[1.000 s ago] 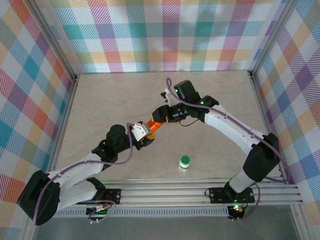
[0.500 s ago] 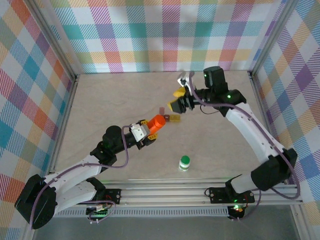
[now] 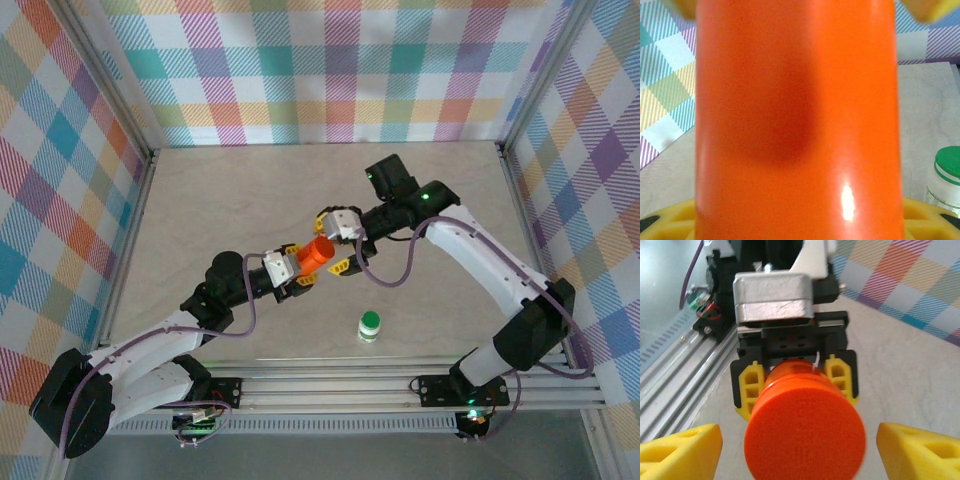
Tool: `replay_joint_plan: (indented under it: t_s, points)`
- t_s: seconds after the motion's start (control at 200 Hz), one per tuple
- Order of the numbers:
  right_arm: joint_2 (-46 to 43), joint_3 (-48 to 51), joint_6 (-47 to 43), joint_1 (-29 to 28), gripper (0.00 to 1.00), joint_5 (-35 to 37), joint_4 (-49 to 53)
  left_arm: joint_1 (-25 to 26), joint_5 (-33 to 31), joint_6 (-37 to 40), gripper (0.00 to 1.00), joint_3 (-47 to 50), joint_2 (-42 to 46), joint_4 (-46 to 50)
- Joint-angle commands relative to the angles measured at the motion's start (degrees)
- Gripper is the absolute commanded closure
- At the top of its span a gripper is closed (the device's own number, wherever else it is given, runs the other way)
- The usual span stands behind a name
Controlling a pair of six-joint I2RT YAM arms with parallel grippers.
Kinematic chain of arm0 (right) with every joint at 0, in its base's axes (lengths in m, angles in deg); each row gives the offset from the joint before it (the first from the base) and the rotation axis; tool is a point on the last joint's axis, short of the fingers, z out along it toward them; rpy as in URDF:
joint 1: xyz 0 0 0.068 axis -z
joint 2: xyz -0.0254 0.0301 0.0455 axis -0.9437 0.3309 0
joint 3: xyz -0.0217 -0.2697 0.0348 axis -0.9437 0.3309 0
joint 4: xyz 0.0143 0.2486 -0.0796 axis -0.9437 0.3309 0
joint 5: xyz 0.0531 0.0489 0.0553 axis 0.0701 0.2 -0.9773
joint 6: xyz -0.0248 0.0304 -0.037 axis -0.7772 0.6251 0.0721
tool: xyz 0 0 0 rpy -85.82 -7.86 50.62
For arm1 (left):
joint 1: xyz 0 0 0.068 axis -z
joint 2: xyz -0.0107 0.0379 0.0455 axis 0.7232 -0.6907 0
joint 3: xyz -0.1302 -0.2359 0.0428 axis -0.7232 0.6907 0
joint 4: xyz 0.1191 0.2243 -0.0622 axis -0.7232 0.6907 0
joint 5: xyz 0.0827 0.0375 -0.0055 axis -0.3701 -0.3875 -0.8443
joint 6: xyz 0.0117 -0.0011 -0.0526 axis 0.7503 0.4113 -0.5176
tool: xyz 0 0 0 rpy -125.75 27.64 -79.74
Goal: Sort the pills into containers
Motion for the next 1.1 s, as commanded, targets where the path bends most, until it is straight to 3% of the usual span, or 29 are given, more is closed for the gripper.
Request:
replay_joint_plan:
  t_s: [0.0,0.33,0.565,0.78,0.89,1.1]
  points:
    - [0.9,-3.7,-7.4,-0.6,0.19,0.8,7.2,0.5,2.0,0.9,1.00,-0.4,0.8,0.0]
    - [3.0,-7.3,-8.6,-1.7,0.40,1.3,11.9,0.5,2.2,1.0,1.00,-0.8,0.0,0.4]
    - [4.4,-6.7,-6.4,-3.8,0.40,3.2,11.6,0.5,2.6,0.8,1.00,-1.1,0.0,0.4]
    - [4.4,-7.0,-2.3,-3.9,0.69,0.0,13.6,0.5,1.2,1.4,1.00,-1.4,0.4,1.8]
    - [4.2,-6.7,5.9,-3.9,0.79,-0.5,13.8,0.5,-1.1,1.5,1.00,-1.5,0.4,1.7]
    - [4.9,-3.8,37.5,-4.0,0.81,3.9,8.6,0.4,-4.3,2.1,1.00,-1.6,0.7,1.4]
